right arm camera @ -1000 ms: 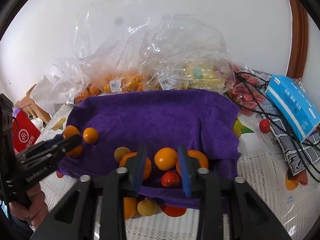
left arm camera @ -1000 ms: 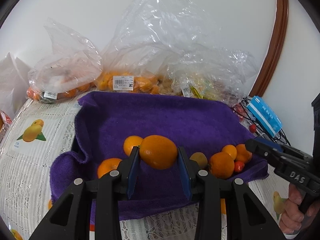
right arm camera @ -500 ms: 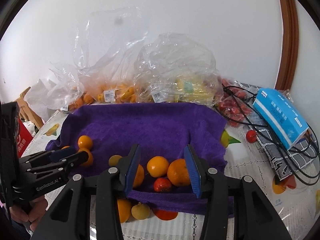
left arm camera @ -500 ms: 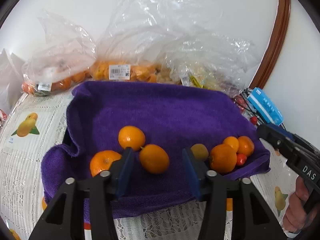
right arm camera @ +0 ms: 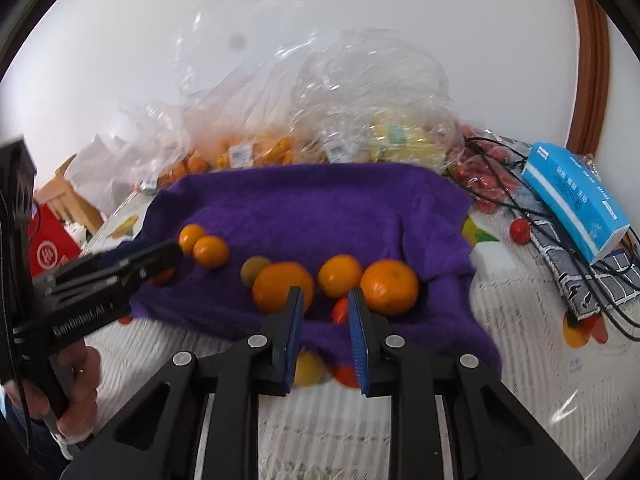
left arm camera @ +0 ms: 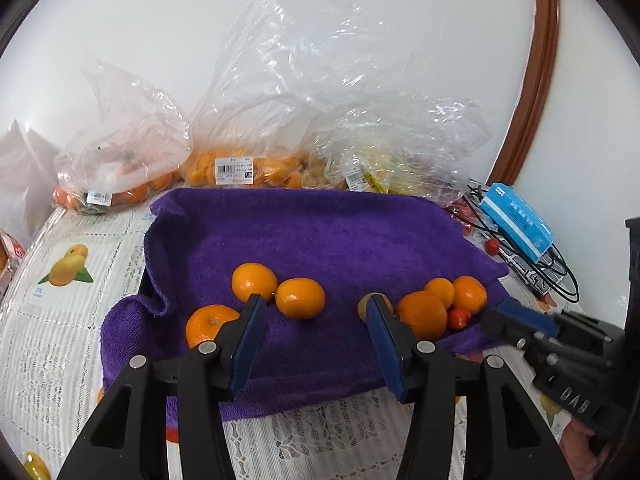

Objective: Organize fruits
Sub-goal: 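Open the left tool to drop the orange onto the towel, then grasp a small yellow fruit from the sheet with the right tool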

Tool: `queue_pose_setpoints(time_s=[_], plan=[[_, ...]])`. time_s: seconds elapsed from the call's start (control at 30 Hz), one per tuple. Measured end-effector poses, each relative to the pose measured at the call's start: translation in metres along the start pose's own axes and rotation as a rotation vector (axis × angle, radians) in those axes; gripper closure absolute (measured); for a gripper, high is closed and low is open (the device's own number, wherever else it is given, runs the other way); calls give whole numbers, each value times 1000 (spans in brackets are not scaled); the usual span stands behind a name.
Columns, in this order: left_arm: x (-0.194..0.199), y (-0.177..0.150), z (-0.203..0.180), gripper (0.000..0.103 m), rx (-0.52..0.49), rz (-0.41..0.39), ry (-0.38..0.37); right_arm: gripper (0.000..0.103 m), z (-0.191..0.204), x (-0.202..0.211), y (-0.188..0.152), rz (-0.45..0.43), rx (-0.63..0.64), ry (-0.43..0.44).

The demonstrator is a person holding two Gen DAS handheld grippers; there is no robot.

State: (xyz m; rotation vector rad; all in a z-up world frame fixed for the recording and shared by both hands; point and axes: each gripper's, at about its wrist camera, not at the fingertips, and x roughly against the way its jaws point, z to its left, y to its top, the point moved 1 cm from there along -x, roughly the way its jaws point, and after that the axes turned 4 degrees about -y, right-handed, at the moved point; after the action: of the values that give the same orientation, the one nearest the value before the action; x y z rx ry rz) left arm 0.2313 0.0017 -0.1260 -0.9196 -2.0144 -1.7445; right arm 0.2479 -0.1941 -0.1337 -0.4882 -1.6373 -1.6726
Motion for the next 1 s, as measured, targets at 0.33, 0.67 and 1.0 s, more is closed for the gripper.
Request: queue_pose_setpoints(time_s=[0.33,0.67,1.0], plan=[[13,-13,-2,53,-24,3,7,79,6,-6,-25,59,11,21],[21,-10,-2,53,-21,-25,-11,79,9,-18,-30,113,24,11],[18,-8,4,53,10,-12,-27,75,11,-30,-33,133,38,-26]])
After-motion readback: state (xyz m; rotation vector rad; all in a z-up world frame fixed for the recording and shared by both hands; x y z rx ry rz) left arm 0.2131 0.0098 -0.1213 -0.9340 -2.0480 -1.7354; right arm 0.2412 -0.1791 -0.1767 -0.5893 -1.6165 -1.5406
